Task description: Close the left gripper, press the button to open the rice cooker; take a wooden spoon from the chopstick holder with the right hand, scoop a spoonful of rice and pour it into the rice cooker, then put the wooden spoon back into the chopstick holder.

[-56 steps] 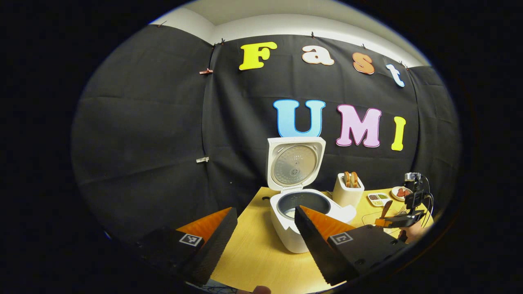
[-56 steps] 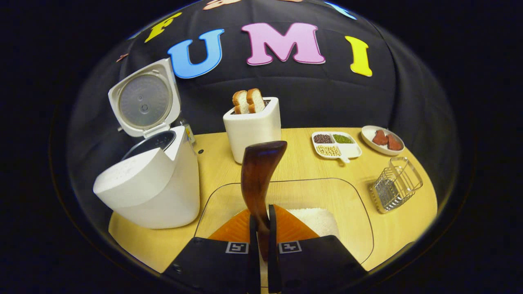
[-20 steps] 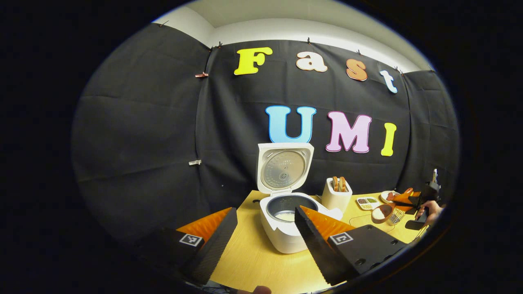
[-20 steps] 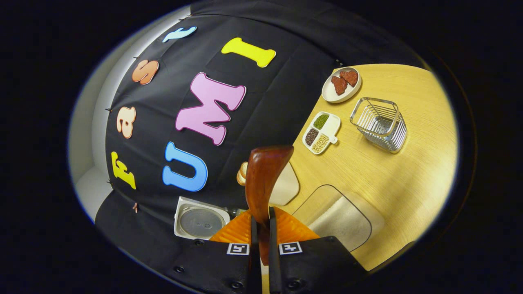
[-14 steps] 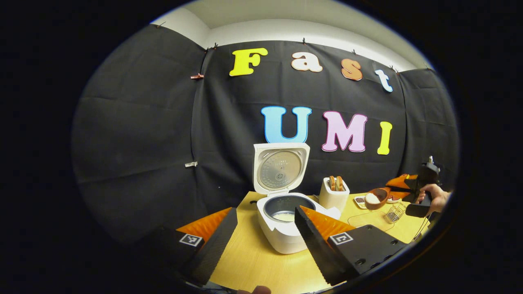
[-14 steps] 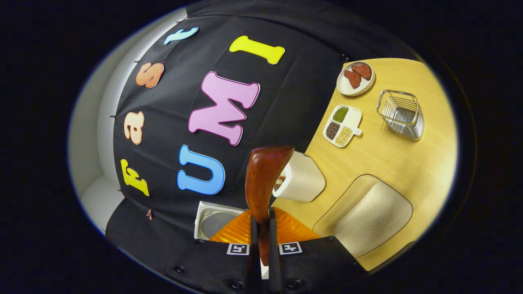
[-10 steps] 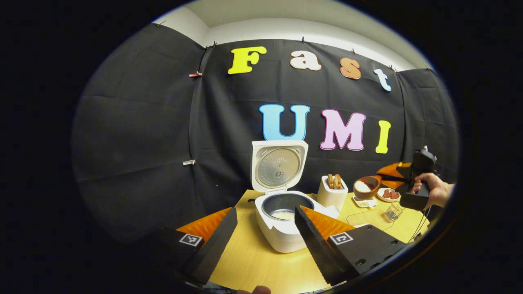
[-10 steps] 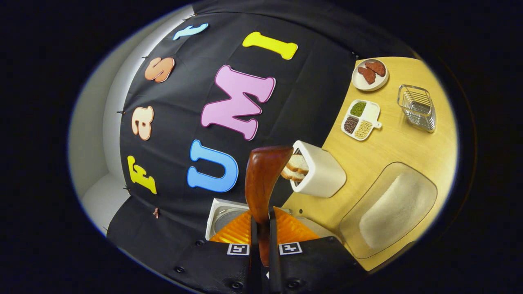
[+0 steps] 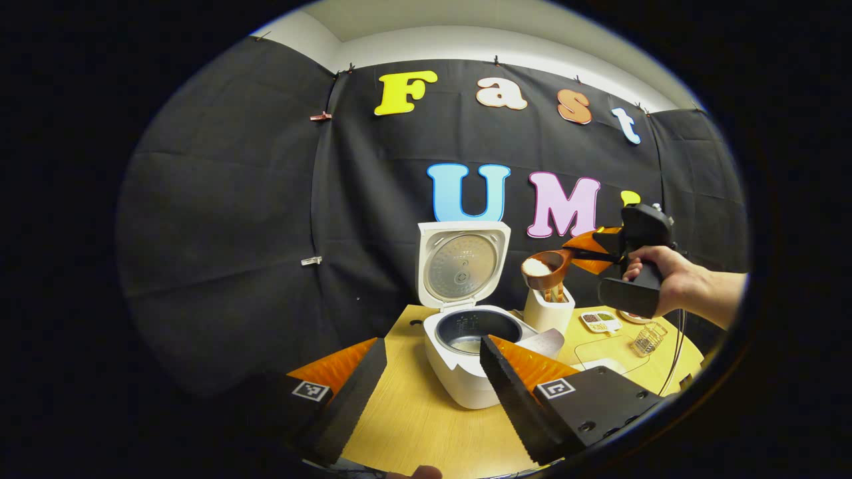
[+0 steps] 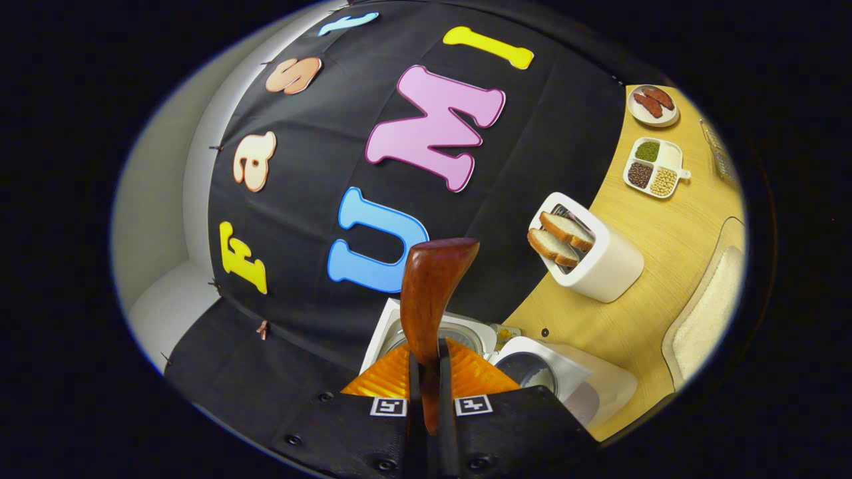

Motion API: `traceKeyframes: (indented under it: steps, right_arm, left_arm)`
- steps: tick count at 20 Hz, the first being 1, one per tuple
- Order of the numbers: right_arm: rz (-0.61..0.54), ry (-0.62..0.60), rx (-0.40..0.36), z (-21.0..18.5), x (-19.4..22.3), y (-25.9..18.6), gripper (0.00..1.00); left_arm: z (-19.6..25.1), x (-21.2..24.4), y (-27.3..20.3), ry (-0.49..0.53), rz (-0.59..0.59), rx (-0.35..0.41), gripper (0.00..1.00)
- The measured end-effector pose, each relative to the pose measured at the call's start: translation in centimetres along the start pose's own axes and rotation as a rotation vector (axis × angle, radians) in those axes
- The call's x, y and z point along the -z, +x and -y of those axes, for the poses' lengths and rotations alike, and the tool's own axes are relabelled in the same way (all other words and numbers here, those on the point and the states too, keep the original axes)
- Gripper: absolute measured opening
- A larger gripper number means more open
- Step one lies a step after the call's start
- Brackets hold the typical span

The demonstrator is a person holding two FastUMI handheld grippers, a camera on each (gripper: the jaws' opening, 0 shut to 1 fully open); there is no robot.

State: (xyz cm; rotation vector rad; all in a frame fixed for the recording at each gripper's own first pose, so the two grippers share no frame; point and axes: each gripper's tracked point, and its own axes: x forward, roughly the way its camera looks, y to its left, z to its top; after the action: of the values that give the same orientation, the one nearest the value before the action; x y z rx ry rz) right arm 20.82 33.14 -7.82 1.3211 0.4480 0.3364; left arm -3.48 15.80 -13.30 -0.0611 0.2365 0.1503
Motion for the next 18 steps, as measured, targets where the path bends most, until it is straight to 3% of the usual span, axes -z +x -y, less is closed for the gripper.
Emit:
traceKeyframes:
  steps: [4, 9, 18]
  right_arm:
    - [-0.019, -0.194, 0.032, 0.9, 3.3, 3.9, 0.12]
    - [-0.055, -0.568, 0.065, 1.8, 5.4, 6.3, 0.11]
    - [-0.096, -0.946, -0.001, 0.1, 7.0, 8.5, 0.11]
  left_arm:
    - [-0.9, 0.4, 0.4, -0.002, -0.012, -0.014, 0.97]
    - [-2.2, 0.8, 0.4, -0.002, -0.018, -0.033, 0.97]
    - [-3.8, 1.6, 1.0, -0.034, -0.039, -0.066, 0.97]
